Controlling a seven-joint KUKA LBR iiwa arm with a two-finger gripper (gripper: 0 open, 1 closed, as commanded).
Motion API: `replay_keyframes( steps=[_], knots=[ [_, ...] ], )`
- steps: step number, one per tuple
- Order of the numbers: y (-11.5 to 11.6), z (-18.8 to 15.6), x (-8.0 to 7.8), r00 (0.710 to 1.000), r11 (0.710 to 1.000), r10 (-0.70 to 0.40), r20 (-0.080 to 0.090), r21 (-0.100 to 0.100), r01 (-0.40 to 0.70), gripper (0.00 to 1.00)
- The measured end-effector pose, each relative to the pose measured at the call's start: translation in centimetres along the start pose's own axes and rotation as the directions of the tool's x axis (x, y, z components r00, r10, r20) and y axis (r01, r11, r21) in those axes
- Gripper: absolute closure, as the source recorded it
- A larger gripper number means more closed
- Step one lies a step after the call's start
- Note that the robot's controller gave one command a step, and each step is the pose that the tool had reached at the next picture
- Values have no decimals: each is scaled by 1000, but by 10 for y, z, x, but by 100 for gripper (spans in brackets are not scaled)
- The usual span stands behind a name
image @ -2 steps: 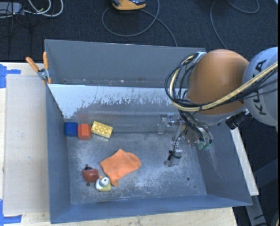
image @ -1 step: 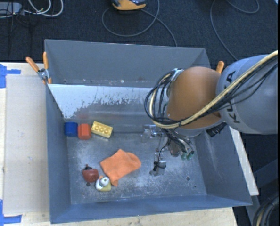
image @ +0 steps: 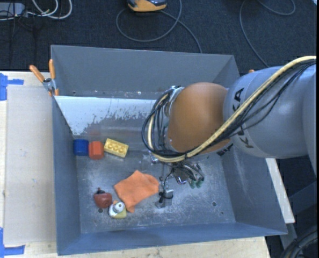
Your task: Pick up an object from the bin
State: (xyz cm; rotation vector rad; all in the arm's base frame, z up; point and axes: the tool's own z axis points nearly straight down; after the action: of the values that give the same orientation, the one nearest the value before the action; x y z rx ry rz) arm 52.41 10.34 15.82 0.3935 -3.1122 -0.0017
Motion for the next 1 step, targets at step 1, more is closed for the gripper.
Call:
replay_keyframes(
  steps=[1],
  knots=[
    [10, 16, -5, 985, 985, -172, 1, 1, 172, 0]
  ],
)
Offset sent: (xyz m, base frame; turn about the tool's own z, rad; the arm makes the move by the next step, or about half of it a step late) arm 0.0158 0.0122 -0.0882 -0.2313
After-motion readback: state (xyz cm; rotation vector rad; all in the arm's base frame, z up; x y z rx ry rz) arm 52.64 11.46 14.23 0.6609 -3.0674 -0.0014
